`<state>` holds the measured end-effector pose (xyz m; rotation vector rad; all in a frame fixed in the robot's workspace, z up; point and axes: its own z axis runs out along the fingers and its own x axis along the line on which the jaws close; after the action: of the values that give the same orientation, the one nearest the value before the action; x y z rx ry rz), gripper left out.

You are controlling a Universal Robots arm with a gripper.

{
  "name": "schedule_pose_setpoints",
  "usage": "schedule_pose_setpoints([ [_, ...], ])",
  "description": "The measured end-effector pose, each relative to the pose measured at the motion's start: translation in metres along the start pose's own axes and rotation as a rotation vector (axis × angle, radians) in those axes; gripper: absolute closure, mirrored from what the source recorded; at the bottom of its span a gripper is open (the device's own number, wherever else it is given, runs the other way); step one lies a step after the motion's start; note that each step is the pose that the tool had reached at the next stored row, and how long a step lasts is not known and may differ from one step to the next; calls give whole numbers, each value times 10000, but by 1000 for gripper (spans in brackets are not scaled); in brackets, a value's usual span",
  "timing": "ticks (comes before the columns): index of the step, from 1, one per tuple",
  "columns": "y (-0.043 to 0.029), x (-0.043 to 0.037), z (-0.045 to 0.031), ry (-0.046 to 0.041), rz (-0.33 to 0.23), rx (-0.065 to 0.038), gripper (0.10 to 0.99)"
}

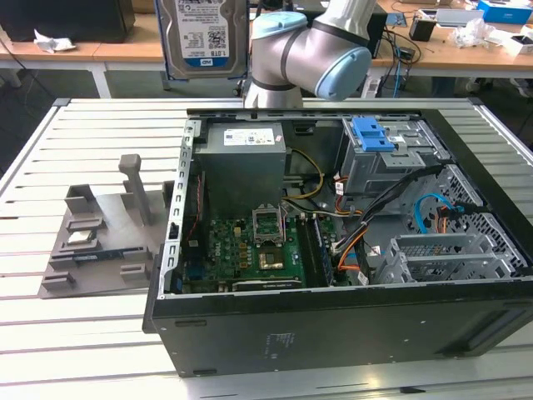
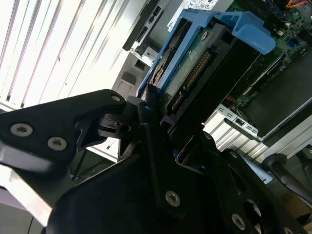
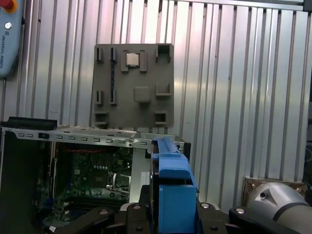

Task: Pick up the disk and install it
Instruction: 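Pick up the disk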

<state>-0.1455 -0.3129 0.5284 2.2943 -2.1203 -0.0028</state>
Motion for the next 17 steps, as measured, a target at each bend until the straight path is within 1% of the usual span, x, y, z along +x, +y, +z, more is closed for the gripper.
schedule_pose_setpoints([
  [3, -100, 7, -1, 0, 2, 0, 718],
  [8, -237, 18, -3, 0, 2, 1, 718],
  [10, -331, 25, -4, -1, 1, 1, 718],
  [15, -467, 36, -6, 0, 2, 0, 718],
  [16, -510, 39, -7, 0, 1, 0, 718],
  [17, -535, 41, -7, 0, 0, 0, 718],
])
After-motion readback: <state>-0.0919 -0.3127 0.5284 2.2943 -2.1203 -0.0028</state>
